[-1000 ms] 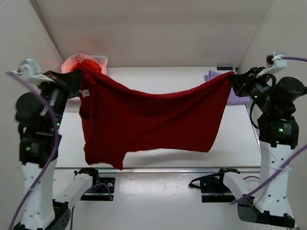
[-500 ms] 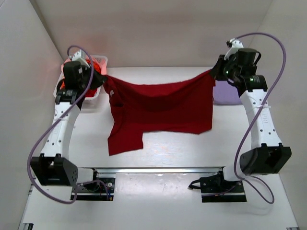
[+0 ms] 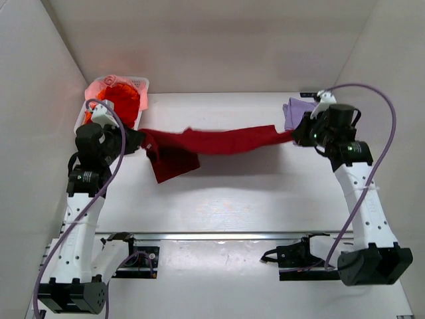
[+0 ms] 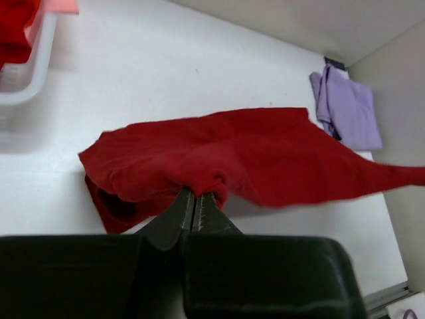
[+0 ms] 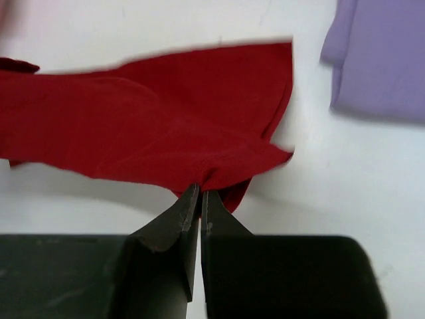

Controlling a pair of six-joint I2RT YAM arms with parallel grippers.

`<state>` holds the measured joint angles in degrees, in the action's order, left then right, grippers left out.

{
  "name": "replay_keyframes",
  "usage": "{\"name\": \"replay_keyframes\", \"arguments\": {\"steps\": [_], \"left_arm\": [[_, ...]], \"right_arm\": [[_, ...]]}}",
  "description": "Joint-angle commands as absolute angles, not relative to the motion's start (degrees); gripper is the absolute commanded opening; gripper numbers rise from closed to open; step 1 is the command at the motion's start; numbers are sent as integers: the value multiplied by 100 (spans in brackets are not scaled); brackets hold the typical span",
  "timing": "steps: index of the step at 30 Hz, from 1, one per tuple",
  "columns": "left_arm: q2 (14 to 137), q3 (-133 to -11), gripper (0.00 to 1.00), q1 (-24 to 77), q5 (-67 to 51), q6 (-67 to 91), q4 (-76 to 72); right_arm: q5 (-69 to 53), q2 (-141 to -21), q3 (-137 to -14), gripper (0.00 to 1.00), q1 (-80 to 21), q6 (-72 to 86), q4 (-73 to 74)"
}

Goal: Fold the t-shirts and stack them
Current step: Flatten out the tshirt

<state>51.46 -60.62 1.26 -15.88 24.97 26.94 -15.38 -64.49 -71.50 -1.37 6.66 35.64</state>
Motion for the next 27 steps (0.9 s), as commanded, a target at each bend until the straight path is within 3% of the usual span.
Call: {"name": "replay_keyframes", "arguments": {"steps": [1, 7, 14, 19, 23, 25, 27], "left_arm": [[4686, -6308, 0, 219, -1241, 2224, 2926], [5150, -8259, 0, 404, -1230, 2259, 3480], [6283, -7515, 0, 237, -1783, 2425, 2532], [7669, -7461, 0, 211, -2075, 2733, 1829], [9006, -9348, 0, 167, -2092, 2742, 2170], [9814, -10647, 0, 106, -2276, 2795, 2635], [10229, -12262, 0, 27, -2285, 2830, 3162]], "right_arm": [[-1327, -5583, -7092, 0, -229, 650, 3647], [-1836, -5352, -8287, 0, 280, 721, 4016], [-1951, -6590, -8209, 0, -167, 633, 3367], [-1785, -8161, -8883, 0, -491, 536, 3103], [-1468, -9752, -10876, 0, -536, 264, 3707], [-1127, -10762, -13136, 0, -632, 141, 4592], [-1142, -10549, -13151, 0, -607, 131, 4169]]}}
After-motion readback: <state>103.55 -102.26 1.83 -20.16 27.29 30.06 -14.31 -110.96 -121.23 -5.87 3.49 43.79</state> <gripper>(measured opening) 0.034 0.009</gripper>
